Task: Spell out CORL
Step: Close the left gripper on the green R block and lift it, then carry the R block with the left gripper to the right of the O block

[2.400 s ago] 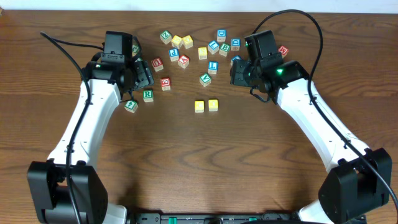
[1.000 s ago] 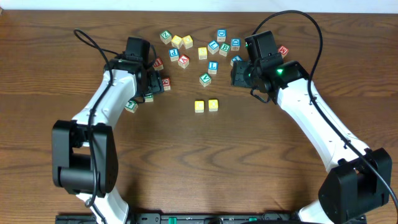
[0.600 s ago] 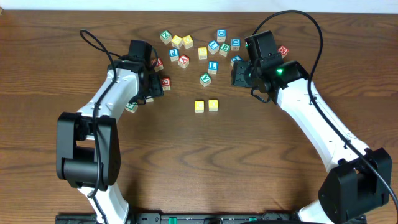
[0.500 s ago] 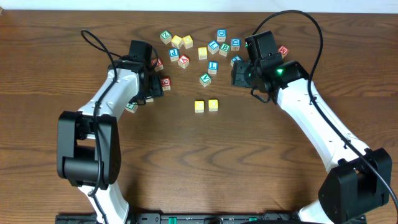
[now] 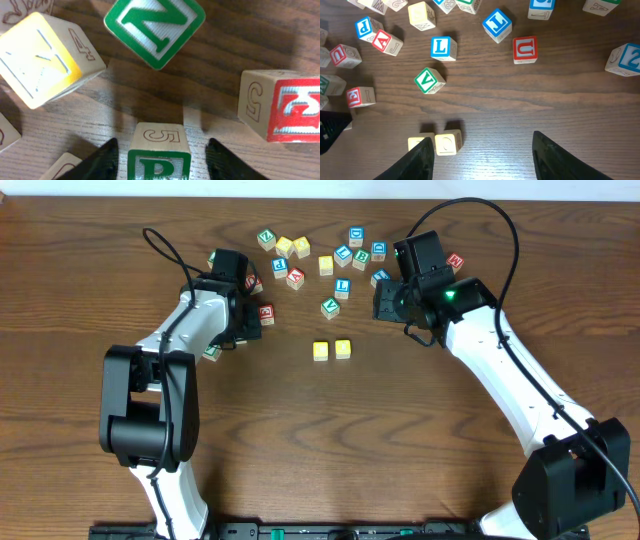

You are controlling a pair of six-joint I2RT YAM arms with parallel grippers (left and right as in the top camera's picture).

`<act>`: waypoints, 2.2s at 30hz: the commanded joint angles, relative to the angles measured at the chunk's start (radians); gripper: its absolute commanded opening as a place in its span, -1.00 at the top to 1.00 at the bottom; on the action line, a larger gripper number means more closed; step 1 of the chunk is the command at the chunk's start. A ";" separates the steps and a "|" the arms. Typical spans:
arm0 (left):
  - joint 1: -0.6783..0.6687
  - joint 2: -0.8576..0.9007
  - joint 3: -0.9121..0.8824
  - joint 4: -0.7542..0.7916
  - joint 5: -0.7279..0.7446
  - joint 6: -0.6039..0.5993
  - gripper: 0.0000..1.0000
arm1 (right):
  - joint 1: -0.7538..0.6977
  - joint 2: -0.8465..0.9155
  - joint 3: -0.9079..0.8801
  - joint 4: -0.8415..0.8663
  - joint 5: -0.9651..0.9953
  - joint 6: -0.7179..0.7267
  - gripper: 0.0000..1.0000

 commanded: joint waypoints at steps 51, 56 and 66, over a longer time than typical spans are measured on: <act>-0.533 -0.105 0.028 0.201 0.013 -0.258 0.36 | -0.271 -0.016 0.023 -0.063 -0.003 -0.076 -0.26; -0.576 -0.056 0.028 0.217 0.012 -0.282 0.37 | -0.272 -0.016 0.023 -0.072 0.000 -0.083 -0.26; -0.601 -0.036 0.020 0.237 0.010 -0.283 0.37 | -0.271 -0.016 0.023 -0.087 0.000 -0.083 -0.27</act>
